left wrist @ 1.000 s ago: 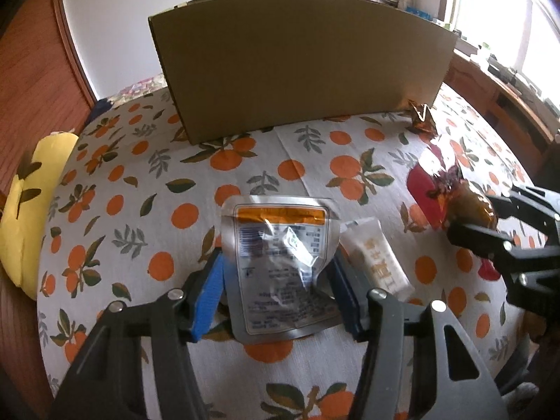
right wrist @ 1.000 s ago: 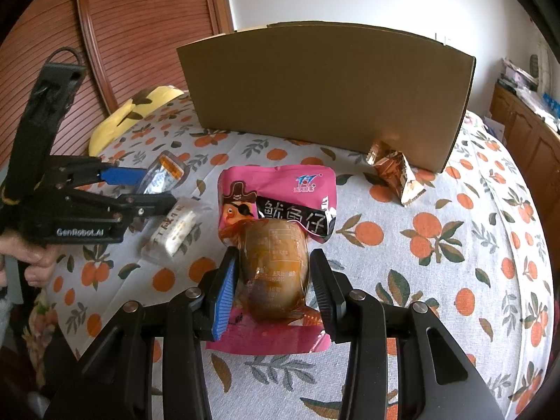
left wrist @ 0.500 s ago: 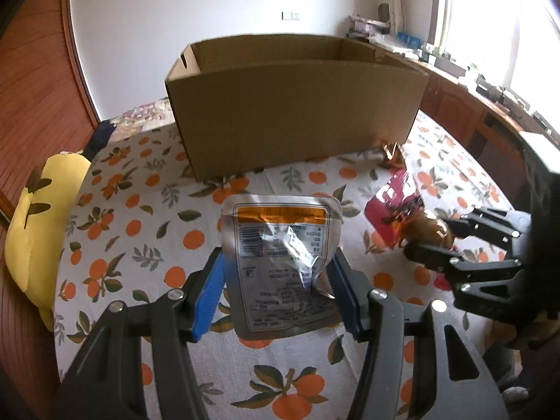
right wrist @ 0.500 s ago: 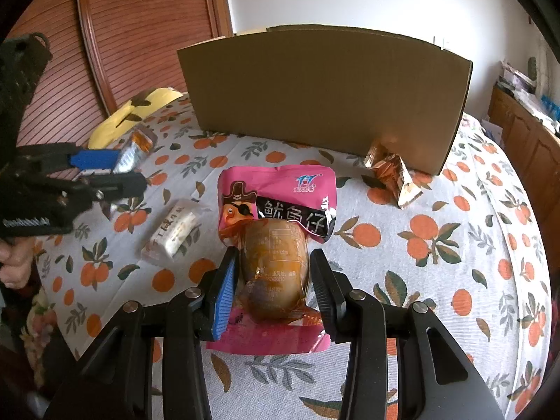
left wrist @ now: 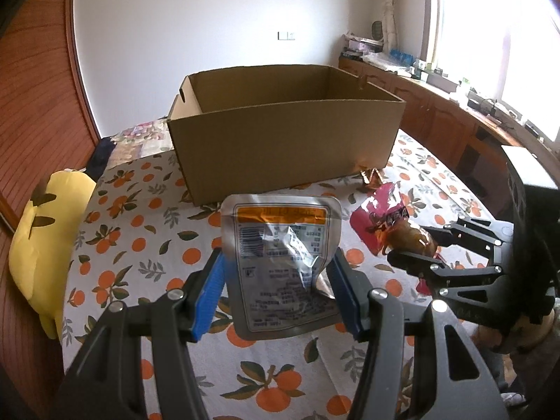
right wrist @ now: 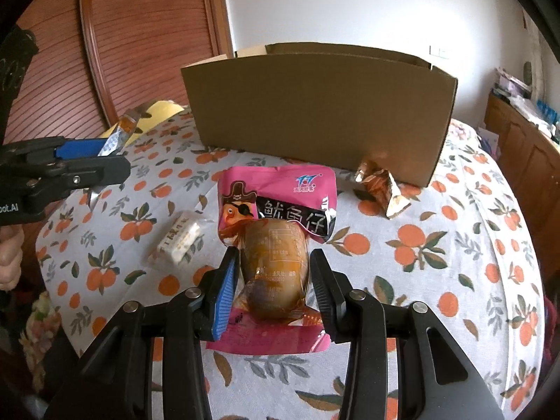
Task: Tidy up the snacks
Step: 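Lift both pouches over the cardboard box and open both tools to release them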
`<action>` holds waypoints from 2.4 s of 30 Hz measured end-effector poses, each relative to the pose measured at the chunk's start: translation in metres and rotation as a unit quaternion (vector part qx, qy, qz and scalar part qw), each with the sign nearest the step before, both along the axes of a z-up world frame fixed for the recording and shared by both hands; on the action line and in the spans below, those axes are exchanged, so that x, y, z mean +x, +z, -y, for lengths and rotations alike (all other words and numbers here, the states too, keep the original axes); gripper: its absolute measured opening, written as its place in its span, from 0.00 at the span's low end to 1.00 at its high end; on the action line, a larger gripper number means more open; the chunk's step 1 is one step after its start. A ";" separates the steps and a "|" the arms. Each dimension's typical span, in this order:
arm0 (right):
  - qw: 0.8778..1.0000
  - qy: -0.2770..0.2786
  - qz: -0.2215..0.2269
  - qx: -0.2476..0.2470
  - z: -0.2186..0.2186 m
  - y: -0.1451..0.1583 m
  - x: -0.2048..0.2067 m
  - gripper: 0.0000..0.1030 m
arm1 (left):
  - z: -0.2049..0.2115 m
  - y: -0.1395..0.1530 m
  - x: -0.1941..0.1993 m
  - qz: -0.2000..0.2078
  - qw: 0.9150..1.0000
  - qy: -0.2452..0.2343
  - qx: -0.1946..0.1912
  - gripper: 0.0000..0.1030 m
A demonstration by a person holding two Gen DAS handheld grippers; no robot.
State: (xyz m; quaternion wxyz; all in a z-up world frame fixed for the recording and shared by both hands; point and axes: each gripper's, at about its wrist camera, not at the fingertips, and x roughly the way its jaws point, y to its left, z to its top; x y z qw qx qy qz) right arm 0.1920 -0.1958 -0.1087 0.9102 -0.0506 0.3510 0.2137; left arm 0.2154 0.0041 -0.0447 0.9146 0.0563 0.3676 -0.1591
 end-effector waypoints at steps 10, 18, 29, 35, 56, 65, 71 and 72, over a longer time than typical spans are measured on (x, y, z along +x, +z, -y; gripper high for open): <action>0.999 -0.009 0.049 -0.011 0.008 0.054 -0.021 0.40 | 0.001 0.030 -0.016 0.033 0.999 0.000 -0.018 0.56; 0.997 -0.019 0.069 -0.026 0.016 0.084 -0.033 0.40 | 0.007 0.054 -0.023 0.056 0.998 -0.004 -0.030 0.56; 0.995 -0.036 0.087 -0.020 0.028 0.111 -0.034 0.40 | 0.017 0.078 -0.022 0.087 0.995 -0.009 -0.037 0.56; 0.995 -0.037 0.095 -0.022 0.028 0.118 -0.025 0.40 | 0.022 0.081 -0.008 0.096 0.994 -0.011 -0.041 0.56; 0.994 -0.033 0.098 -0.037 0.020 0.120 0.058 0.40 | 0.036 0.067 0.079 0.101 0.994 -0.018 -0.039 0.56; 0.994 -0.028 0.094 -0.043 0.016 0.115 0.105 0.40 | 0.026 0.069 0.127 0.107 0.993 -0.013 -0.042 0.56; 0.994 -0.021 0.099 -0.049 0.010 0.115 0.136 0.40 | 0.021 0.063 0.151 0.103 0.994 -0.011 -0.040 0.56; 0.993 -0.020 0.100 -0.051 0.008 0.115 0.141 0.40 | 0.022 0.062 0.156 0.102 0.994 -0.011 -0.038 0.56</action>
